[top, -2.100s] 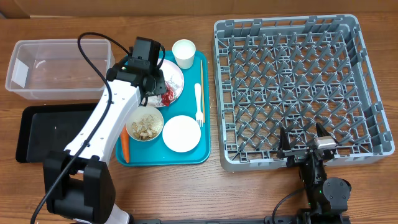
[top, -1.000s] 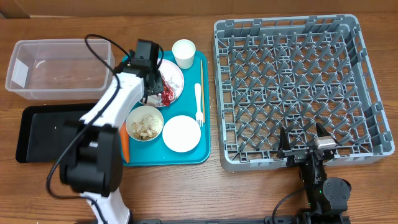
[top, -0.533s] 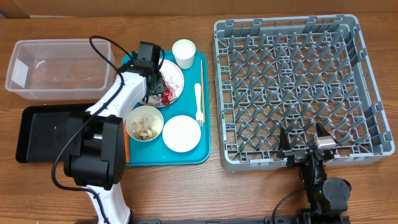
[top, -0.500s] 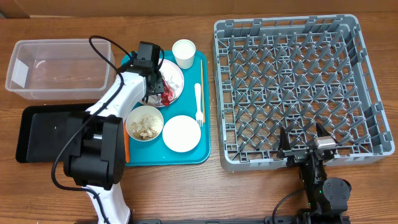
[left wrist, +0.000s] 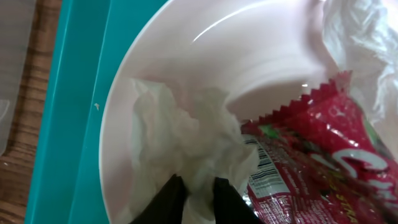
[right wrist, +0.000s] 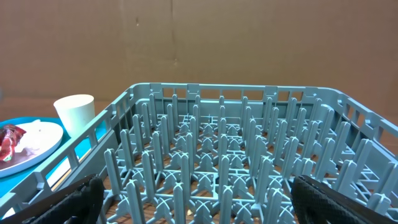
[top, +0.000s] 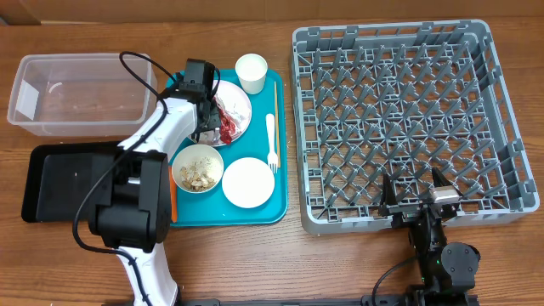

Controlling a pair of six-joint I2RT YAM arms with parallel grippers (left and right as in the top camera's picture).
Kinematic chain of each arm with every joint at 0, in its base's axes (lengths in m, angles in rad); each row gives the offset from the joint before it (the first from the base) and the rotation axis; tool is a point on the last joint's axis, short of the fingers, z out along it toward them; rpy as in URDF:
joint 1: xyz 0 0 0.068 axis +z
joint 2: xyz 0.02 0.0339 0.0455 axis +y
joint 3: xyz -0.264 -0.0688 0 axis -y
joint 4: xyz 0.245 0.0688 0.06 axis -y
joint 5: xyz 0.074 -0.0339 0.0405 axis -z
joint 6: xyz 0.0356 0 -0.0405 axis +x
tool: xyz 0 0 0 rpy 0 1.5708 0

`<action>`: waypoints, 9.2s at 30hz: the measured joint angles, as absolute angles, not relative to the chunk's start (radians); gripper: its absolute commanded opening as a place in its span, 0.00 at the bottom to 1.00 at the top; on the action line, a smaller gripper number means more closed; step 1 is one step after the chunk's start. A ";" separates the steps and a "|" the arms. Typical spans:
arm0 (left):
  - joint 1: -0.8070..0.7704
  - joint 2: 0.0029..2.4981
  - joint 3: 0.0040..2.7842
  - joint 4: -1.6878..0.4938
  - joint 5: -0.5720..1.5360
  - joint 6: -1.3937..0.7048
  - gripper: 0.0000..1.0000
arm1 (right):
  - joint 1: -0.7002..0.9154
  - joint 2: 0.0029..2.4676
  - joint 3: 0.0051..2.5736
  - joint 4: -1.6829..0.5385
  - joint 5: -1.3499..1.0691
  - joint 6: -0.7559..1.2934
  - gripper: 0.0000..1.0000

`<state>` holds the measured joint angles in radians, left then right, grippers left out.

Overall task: Sort waste into correct bins and load items into the dishwasher rack
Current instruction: 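Reach the left gripper over the white plate and grasp the crumpled tissue, then carry the tissue left and release it into the clear plastic bin, then move the left gripper back to the plate and grasp the red wrapper, then carry the red wrapper left and drop it into the clear bin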

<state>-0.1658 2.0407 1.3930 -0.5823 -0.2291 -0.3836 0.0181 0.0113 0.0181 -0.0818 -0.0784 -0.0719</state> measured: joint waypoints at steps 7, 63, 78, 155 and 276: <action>-0.166 2.041 1.402 -0.603 -0.229 -0.384 0.04 | 0.019 0.011 0.018 -0.082 -0.078 -0.072 1.00; 0.341 2.141 1.832 -0.689 -0.279 -0.218 0.04 | 0.019 0.011 0.018 -0.081 -0.078 -0.072 1.00; 0.341 2.235 1.832 -0.707 -0.242 -0.146 0.35 | 0.019 0.011 0.018 -0.082 -0.078 -0.072 1.00; 0.284 2.151 1.896 -0.823 -0.010 -0.161 0.04 | 0.019 0.011 0.018 -0.082 -0.078 -0.072 1.00; 0.212 2.209 2.217 -1.341 -0.135 -0.286 0.06 | 0.018 0.011 0.018 -0.082 -0.078 -0.072 1.00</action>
<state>0.2115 2.2086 2.2166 -1.3415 -0.1352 -0.2859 0.0181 0.0113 0.0181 -0.0818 -0.0784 -0.0719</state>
